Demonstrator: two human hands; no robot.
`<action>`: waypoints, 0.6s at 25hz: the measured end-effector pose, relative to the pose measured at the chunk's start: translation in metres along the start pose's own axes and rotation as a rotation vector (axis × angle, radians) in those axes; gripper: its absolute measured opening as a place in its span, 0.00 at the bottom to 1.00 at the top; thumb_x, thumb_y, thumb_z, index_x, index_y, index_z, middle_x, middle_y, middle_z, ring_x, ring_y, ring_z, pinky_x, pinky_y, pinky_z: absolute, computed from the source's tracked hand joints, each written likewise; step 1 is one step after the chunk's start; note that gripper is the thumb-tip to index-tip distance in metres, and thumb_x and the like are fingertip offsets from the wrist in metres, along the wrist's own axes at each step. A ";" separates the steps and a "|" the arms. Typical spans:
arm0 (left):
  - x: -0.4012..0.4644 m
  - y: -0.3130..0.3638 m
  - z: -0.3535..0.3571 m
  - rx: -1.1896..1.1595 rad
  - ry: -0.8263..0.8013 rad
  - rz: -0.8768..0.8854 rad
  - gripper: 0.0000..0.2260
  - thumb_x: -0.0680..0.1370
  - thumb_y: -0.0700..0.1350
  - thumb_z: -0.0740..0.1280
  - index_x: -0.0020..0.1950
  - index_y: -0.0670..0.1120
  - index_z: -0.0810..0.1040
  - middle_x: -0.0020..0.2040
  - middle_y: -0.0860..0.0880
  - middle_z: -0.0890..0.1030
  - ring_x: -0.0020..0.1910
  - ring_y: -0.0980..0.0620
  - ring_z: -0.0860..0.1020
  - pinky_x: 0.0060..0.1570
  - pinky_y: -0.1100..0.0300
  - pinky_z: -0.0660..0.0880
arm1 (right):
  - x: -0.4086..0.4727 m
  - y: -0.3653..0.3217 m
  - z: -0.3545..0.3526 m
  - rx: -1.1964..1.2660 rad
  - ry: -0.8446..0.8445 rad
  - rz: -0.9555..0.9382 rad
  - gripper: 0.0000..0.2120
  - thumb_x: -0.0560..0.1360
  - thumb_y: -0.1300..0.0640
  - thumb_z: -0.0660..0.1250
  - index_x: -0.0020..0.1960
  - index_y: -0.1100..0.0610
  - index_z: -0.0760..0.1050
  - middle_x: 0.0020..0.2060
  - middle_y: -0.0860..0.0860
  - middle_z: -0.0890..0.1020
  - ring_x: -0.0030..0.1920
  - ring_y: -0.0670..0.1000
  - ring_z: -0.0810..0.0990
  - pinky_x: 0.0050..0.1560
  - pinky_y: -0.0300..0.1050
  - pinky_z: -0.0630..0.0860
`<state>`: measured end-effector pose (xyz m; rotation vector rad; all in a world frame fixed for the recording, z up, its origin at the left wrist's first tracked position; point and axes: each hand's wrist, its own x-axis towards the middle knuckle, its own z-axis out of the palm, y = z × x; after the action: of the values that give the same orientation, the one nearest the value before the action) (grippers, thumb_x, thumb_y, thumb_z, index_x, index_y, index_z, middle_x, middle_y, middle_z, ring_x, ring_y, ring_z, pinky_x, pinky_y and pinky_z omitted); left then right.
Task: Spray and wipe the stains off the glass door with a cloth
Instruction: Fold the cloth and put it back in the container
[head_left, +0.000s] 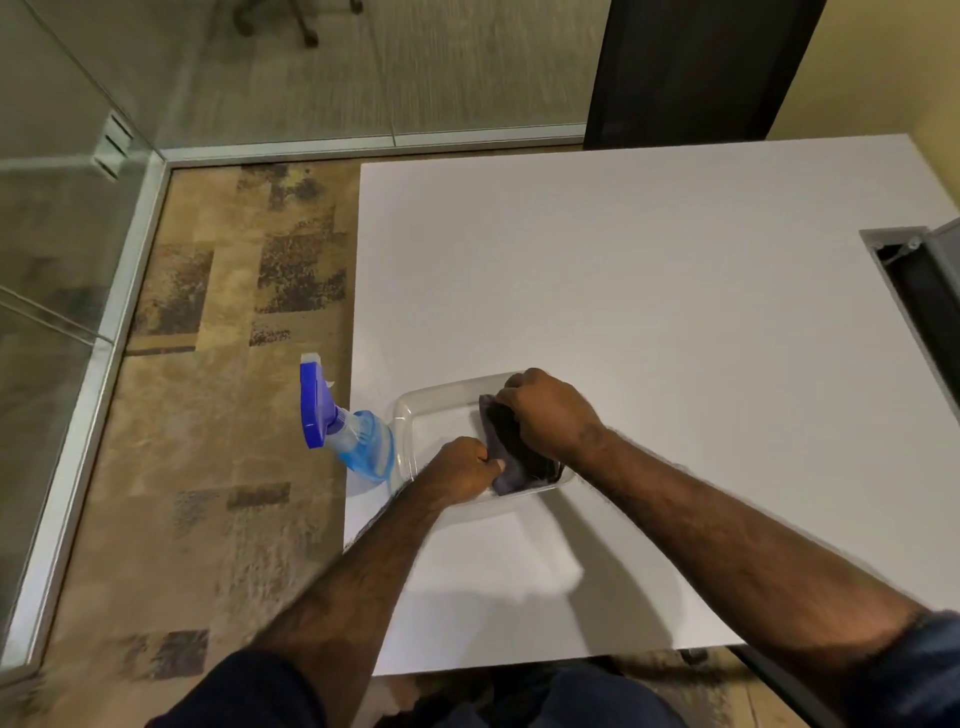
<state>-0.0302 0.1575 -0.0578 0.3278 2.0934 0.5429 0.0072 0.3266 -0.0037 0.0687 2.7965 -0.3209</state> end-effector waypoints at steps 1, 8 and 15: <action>-0.002 0.000 -0.001 -0.002 0.013 -0.001 0.18 0.83 0.54 0.68 0.61 0.40 0.82 0.61 0.41 0.85 0.60 0.42 0.82 0.59 0.53 0.76 | -0.003 -0.001 0.001 0.005 0.024 0.005 0.20 0.77 0.67 0.67 0.67 0.57 0.82 0.60 0.54 0.84 0.63 0.59 0.80 0.49 0.49 0.76; -0.073 0.002 -0.015 -0.226 0.224 0.170 0.19 0.85 0.53 0.65 0.74 0.45 0.75 0.66 0.51 0.81 0.69 0.48 0.79 0.64 0.62 0.72 | -0.030 -0.024 0.001 0.227 0.183 0.065 0.19 0.79 0.62 0.68 0.69 0.52 0.82 0.63 0.51 0.86 0.65 0.57 0.81 0.60 0.52 0.82; -0.149 -0.051 -0.028 -0.252 0.578 0.459 0.16 0.81 0.60 0.66 0.64 0.55 0.80 0.58 0.60 0.82 0.57 0.62 0.81 0.53 0.76 0.76 | -0.049 -0.093 0.002 0.470 0.265 0.038 0.23 0.80 0.45 0.75 0.73 0.52 0.80 0.67 0.50 0.86 0.69 0.53 0.82 0.74 0.49 0.76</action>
<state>0.0255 0.0425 0.0378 0.5590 2.4645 1.2872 0.0461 0.2348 0.0297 0.2909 2.9051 -1.0200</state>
